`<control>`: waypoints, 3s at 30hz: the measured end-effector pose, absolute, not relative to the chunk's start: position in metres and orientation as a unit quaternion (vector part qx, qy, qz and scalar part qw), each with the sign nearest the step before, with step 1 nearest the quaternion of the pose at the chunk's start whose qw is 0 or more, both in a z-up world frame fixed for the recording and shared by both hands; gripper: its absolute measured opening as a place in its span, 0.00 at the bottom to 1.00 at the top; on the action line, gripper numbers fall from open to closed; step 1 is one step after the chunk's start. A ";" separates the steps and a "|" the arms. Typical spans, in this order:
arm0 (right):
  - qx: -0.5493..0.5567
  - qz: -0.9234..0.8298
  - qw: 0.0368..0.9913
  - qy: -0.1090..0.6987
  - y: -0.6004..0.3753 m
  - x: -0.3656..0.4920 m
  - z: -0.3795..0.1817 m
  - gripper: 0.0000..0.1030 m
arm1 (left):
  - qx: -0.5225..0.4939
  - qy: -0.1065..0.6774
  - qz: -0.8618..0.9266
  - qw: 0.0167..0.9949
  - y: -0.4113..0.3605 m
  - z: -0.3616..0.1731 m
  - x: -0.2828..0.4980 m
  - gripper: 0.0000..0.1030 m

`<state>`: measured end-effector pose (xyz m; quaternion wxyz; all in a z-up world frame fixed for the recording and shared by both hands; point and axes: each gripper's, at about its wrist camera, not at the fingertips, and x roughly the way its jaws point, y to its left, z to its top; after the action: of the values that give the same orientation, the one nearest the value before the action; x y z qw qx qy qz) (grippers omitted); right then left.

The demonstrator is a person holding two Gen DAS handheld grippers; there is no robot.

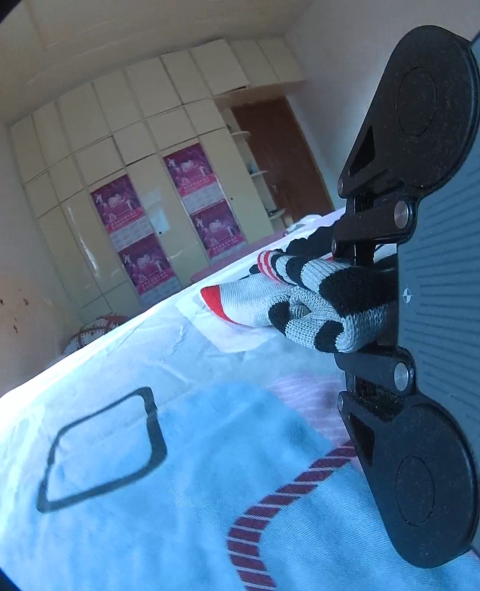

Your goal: Fold small clothes

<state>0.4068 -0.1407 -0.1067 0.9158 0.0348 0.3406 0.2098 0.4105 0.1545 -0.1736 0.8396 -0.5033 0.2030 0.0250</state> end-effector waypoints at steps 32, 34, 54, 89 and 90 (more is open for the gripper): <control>0.077 0.267 0.907 0.316 -0.169 0.409 -0.113 0.05 | -0.285 0.179 -0.106 0.936 0.040 -0.015 0.437 0.16; 0.143 0.255 0.903 0.314 -0.200 0.406 -0.109 0.15 | -0.245 0.189 -0.136 0.941 0.008 -0.003 0.442 0.16; 0.483 0.139 0.798 0.334 -0.414 0.337 -0.116 0.69 | -0.191 0.289 -0.109 0.932 -0.020 -0.015 0.400 0.70; 0.134 0.198 0.902 0.361 -0.264 0.360 -0.039 0.21 | -0.237 0.340 -0.043 0.909 -0.005 -0.084 0.420 0.70; 0.125 0.207 0.907 0.345 -0.262 0.356 -0.032 0.21 | -0.237 0.340 -0.041 0.909 -0.005 -0.084 0.420 0.70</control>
<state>0.3564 -0.2624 -0.0320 0.9067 0.1247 0.3454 0.2074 0.4197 -0.0054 -0.0837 0.9090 -0.2373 0.3401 -0.0414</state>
